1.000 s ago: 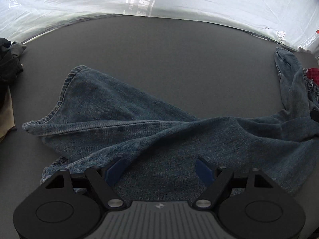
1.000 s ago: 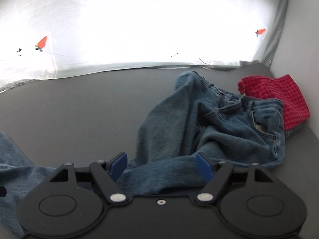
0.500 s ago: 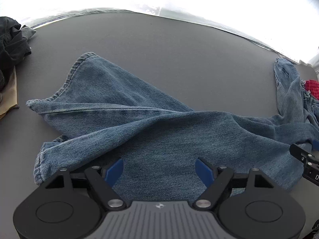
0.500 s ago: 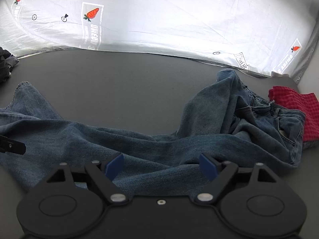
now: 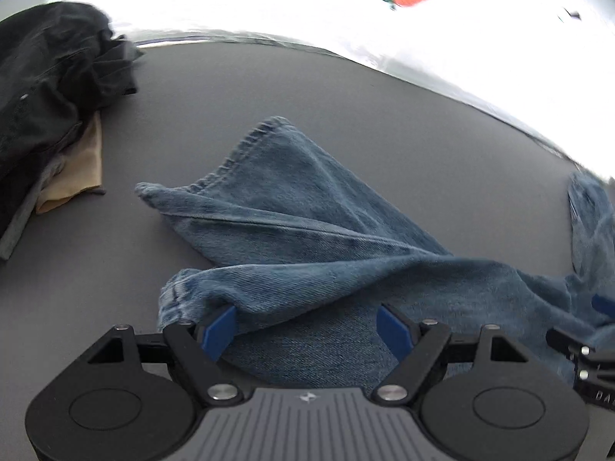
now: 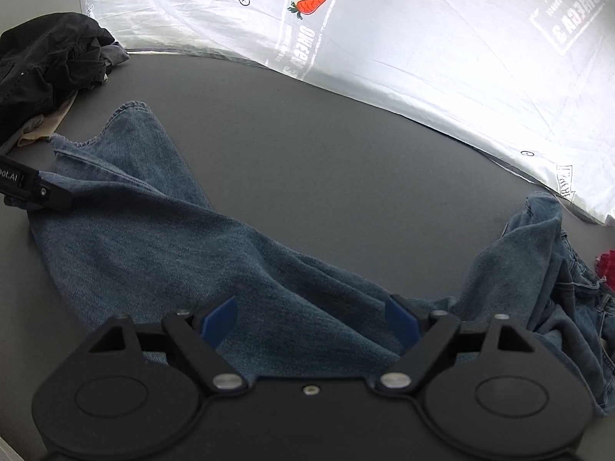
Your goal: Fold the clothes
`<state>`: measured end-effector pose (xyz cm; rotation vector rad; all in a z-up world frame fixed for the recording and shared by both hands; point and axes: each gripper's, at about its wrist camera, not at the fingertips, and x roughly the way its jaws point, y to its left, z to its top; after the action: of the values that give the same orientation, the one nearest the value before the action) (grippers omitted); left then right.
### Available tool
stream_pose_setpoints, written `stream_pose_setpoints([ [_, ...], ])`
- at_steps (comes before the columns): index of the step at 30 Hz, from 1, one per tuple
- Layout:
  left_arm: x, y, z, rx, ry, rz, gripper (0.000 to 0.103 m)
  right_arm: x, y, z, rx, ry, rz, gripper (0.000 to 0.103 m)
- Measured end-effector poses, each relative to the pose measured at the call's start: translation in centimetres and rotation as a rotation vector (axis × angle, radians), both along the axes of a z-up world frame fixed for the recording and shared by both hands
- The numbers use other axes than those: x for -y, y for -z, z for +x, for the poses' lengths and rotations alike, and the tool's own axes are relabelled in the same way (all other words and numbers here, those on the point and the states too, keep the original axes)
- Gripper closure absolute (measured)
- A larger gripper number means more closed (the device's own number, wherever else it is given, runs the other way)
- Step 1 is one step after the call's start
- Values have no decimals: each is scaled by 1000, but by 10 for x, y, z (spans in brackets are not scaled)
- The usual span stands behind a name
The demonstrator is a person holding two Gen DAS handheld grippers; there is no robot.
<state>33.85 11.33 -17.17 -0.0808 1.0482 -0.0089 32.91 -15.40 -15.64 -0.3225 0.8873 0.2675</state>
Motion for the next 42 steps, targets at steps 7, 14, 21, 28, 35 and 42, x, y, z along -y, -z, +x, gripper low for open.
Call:
stream_pose_setpoints([
  [7, 47, 0, 0, 92, 354, 259, 23, 23, -5, -11, 27, 146, 4, 18],
  [14, 47, 0, 4, 111, 351, 245, 20, 88, -14, -21, 82, 431, -3, 18],
  [21, 33, 26, 5, 90, 318, 245, 21, 120, -12, -5, 115, 446, -87, 18],
  [28, 30, 24, 2, 145, 177, 178, 90, 119, 18, 28, -19, 456, -42, 53],
  [35, 17, -14, -28, 207, 55, 37, 100, 134, -23, -35, 176, 523, 45, 83],
  [42, 33, -61, -125, 210, 104, 42, 100, 159, -48, -126, 159, 531, 84, 83],
])
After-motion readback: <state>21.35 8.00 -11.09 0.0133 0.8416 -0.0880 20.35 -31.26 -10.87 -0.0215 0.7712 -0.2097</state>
